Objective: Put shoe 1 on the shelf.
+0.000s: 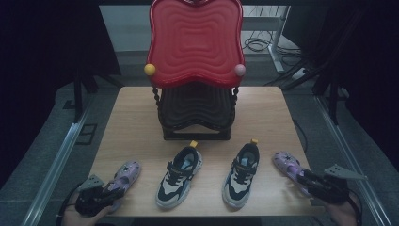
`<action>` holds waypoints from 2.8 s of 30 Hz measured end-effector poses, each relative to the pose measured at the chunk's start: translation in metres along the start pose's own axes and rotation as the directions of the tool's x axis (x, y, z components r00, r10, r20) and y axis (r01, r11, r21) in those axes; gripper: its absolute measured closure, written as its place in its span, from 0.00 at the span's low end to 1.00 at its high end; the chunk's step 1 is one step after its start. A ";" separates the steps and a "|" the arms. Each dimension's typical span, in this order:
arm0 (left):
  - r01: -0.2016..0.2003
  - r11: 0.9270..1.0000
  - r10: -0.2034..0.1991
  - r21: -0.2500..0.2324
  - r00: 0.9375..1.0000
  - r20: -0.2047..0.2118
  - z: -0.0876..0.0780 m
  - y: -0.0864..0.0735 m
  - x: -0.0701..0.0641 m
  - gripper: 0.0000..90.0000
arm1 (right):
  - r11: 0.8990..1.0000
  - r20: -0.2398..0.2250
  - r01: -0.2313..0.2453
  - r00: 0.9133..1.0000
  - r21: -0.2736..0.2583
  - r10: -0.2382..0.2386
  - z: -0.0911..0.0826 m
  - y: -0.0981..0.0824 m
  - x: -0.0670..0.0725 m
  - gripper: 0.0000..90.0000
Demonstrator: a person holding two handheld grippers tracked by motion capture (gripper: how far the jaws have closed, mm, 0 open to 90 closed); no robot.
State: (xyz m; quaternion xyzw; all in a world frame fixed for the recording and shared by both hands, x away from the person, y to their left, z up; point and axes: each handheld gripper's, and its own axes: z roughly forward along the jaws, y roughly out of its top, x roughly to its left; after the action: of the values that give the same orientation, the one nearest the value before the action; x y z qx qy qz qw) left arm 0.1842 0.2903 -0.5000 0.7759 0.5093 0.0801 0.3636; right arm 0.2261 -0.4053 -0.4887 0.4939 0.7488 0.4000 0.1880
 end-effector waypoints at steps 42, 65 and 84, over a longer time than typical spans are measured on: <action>0.066 0.991 -0.064 -0.113 0.998 0.022 -0.017 0.008 0.016 0.96 | 0.999 -0.037 -0.040 0.999 -0.007 0.040 0.007 -0.006 -0.006 0.96; 0.055 0.953 -0.041 -0.297 0.998 0.053 -0.032 0.045 0.022 0.96 | 0.972 -0.057 -0.097 0.995 -0.215 0.087 -0.013 0.010 0.003 0.95; 0.042 0.937 -0.021 -0.347 0.998 0.064 -0.034 0.068 0.019 0.96 | 0.946 -0.079 -0.103 0.993 -0.308 0.083 -0.009 0.038 0.024 0.95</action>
State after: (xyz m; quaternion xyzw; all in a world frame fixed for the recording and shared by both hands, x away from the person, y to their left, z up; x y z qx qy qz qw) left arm 0.2259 0.3081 -0.4362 0.6932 0.4885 0.1397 0.5112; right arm 0.2316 -0.3806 -0.4506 0.4794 0.6578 0.5376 0.2201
